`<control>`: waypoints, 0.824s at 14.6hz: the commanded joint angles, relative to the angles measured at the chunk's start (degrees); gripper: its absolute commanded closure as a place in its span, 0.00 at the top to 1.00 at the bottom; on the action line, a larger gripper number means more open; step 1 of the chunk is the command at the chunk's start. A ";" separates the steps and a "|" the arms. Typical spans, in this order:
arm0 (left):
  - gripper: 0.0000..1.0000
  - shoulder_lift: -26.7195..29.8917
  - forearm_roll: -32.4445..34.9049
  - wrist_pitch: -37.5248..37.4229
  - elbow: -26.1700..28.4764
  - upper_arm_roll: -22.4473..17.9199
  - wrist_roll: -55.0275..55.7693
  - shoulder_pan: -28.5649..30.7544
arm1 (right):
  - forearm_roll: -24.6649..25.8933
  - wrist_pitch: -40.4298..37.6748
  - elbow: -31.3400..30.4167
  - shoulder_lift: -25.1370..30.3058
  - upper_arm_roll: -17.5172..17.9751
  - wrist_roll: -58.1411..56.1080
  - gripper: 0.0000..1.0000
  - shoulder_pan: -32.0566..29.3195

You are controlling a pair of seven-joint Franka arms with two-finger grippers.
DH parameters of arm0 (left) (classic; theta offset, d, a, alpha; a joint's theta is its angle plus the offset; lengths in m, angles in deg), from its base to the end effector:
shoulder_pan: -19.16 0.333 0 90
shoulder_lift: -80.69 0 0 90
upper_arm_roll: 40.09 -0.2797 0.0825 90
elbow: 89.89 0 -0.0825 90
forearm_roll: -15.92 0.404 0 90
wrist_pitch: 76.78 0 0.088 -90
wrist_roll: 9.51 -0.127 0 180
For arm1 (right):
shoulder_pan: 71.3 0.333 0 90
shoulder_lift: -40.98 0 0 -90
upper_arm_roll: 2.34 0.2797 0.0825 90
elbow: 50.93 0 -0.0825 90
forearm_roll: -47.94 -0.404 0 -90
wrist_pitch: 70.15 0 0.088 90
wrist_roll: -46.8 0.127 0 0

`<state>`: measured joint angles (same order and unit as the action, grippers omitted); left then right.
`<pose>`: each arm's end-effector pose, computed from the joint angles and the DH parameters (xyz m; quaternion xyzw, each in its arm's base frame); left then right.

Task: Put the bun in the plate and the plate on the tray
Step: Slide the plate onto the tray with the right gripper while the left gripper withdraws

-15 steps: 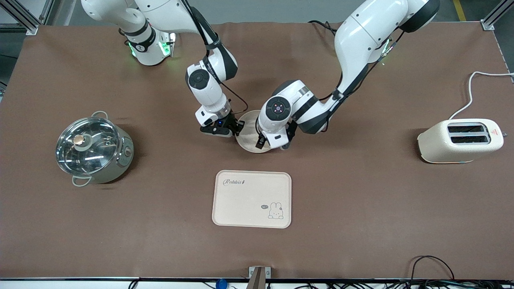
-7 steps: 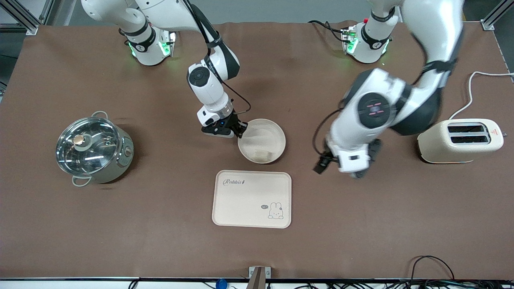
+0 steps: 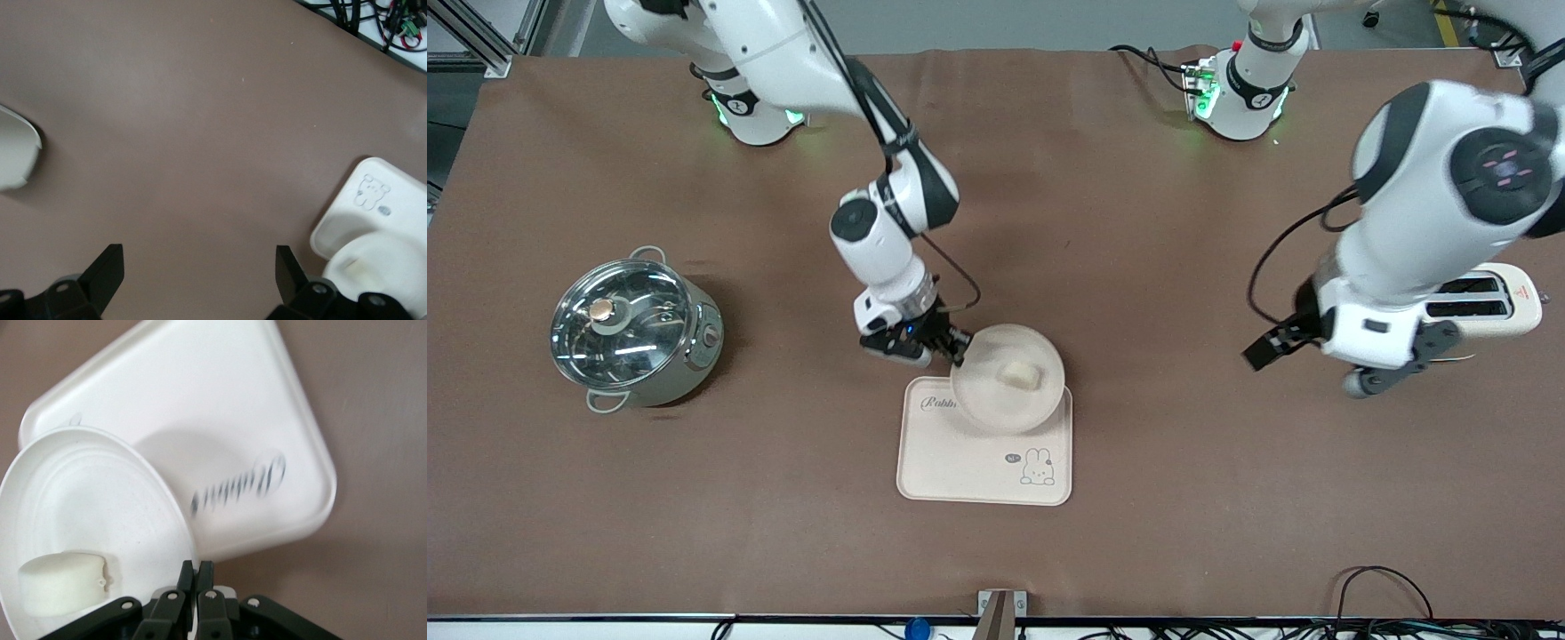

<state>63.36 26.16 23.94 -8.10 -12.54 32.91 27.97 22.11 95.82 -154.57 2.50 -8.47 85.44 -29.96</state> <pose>0.6423 -0.1615 0.4875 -0.9786 -0.2027 -0.0365 0.0011 0.5676 0.3759 0.1524 -0.9524 0.2115 -0.1254 0.1802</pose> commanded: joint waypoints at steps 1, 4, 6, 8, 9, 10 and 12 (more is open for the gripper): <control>1.00 6.33 0.92 -5.42 1.00 0.39 -15.47 4.45 | -0.28 -7.03 9.75 -4.32 0.86 -2.42 0.00 -6.18; 1.00 10.21 0.22 -10.00 1.00 0.48 -24.12 7.08 | -0.19 -8.12 11.88 -6.95 0.86 -2.78 0.00 -6.54; 1.00 11.70 -0.13 -11.85 0.91 0.40 -27.02 7.88 | -0.28 -8.11 11.97 -7.49 0.77 -2.78 0.00 -6.36; 1.00 14.86 -2.58 -12.48 1.96 -3.54 -30.10 5.88 | -0.45 -8.03 11.97 -7.67 0.86 -2.70 0.01 -6.01; 1.00 16.53 -4.42 -13.00 3.36 -8.09 -30.72 1.78 | -0.46 -7.85 11.97 -7.75 0.86 -2.78 0.01 -5.84; 1.00 18.63 -5.40 -13.35 5.28 -14.22 -31.25 -3.31 | -0.46 -7.76 11.97 -7.93 0.86 -2.78 0.03 -5.75; 1.00 22.33 -7.85 -13.45 9.50 -19.89 -32.30 -7.66 | -0.81 -7.68 11.97 -8.10 0.86 -2.52 0.46 -5.92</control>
<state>79.97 20.75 10.21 -4.85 -27.21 2.50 24.14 22.12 87.82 -143.47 -4.94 -7.81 82.74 -35.63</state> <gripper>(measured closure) 0.000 0.907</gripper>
